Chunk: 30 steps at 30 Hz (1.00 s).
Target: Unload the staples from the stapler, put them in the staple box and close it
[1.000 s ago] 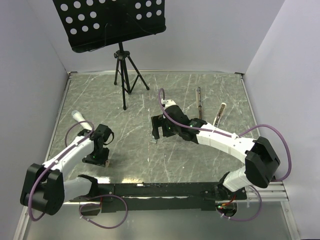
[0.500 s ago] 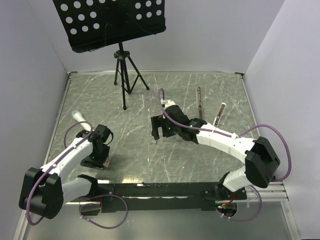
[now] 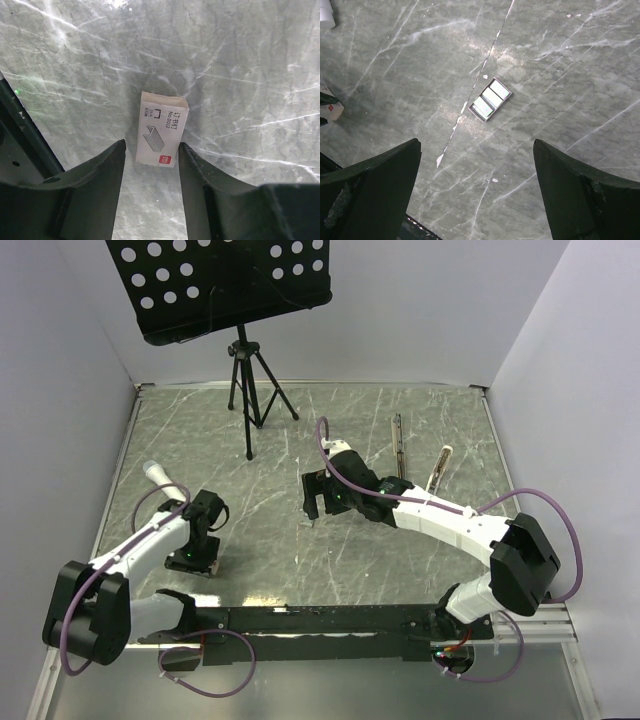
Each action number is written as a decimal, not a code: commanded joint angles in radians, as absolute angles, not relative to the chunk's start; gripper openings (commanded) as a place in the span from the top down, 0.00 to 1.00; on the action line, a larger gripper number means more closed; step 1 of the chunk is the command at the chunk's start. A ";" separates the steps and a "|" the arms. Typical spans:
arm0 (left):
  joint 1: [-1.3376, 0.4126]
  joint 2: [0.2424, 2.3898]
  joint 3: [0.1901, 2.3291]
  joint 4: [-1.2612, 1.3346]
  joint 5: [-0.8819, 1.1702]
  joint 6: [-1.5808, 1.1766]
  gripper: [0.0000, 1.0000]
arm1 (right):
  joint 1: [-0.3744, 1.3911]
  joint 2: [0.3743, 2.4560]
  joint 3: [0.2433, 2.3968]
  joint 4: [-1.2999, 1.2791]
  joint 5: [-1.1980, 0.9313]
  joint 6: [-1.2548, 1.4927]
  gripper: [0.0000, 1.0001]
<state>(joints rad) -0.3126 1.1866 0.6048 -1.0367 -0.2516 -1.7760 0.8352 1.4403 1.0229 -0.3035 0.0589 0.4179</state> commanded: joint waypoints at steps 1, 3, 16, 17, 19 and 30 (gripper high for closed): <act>-0.311 1.149 0.595 -1.083 -0.275 -1.812 0.48 | 0.841 1.424 1.054 -0.276 0.057 0.410 0.00; -0.311 1.141 0.592 -1.086 -0.287 -1.815 0.49 | 0.839 1.422 1.052 -0.275 0.055 0.411 0.00; -0.310 1.150 0.569 -1.035 -0.270 -1.796 0.50 | 0.839 1.414 1.046 -0.275 0.051 0.410 0.00; -0.310 1.149 0.572 -1.037 -0.267 -1.796 0.51 | 0.839 1.414 1.046 -0.275 0.051 0.410 0.00; -0.311 1.144 0.578 -1.032 -0.264 -1.789 0.50 | 0.841 1.416 1.048 -0.276 0.054 0.410 0.00; -0.316 1.127 0.612 -0.999 -0.216 -1.755 0.64 | 0.841 1.420 1.049 -0.282 0.058 0.405 0.00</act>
